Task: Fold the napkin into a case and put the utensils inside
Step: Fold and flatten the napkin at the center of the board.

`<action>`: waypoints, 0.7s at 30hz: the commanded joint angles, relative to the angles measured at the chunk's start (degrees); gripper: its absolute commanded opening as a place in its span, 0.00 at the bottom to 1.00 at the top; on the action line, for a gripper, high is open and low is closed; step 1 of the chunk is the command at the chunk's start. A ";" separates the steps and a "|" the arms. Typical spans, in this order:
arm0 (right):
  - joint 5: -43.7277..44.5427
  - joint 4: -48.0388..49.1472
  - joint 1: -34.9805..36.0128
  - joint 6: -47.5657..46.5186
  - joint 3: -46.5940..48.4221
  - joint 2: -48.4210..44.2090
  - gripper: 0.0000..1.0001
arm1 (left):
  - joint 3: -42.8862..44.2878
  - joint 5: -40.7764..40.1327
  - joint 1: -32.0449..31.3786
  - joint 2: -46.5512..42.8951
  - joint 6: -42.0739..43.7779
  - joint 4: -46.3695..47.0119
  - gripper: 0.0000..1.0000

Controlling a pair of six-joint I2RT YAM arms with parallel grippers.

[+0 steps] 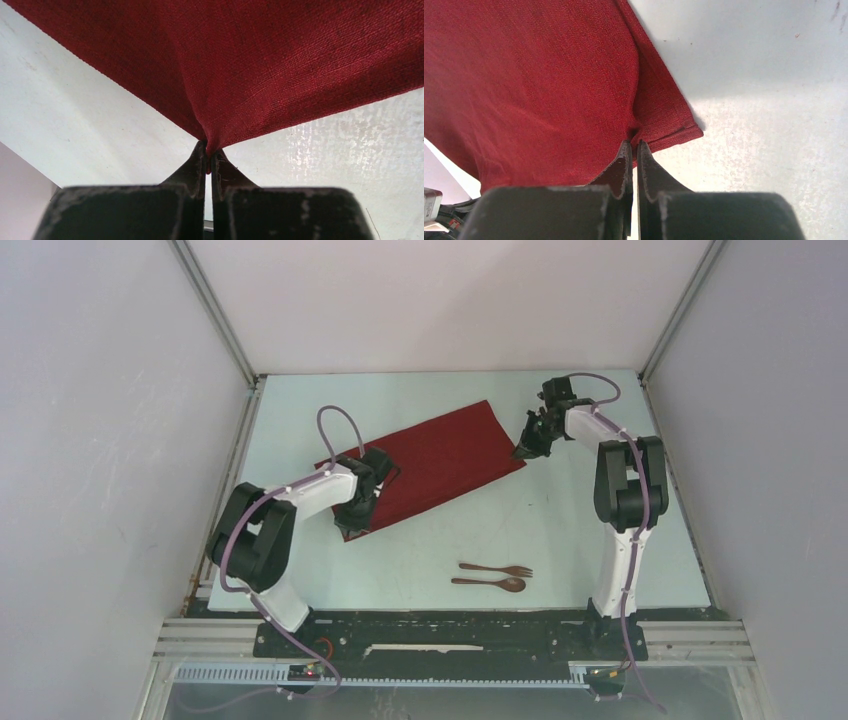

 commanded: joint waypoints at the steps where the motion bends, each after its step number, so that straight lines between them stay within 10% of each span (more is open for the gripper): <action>1: 1.59 -0.02 0.39 -1.44 2.07 1.03 0.00 | 0.21 0.73 -0.56 0.65 -0.60 0.33 0.01; 21: 3.49 -0.96 0.68 -1.70 2.27 1.70 0.00 | -1.03 0.21 -2.42 -0.80 -1.28 -1.13 0.02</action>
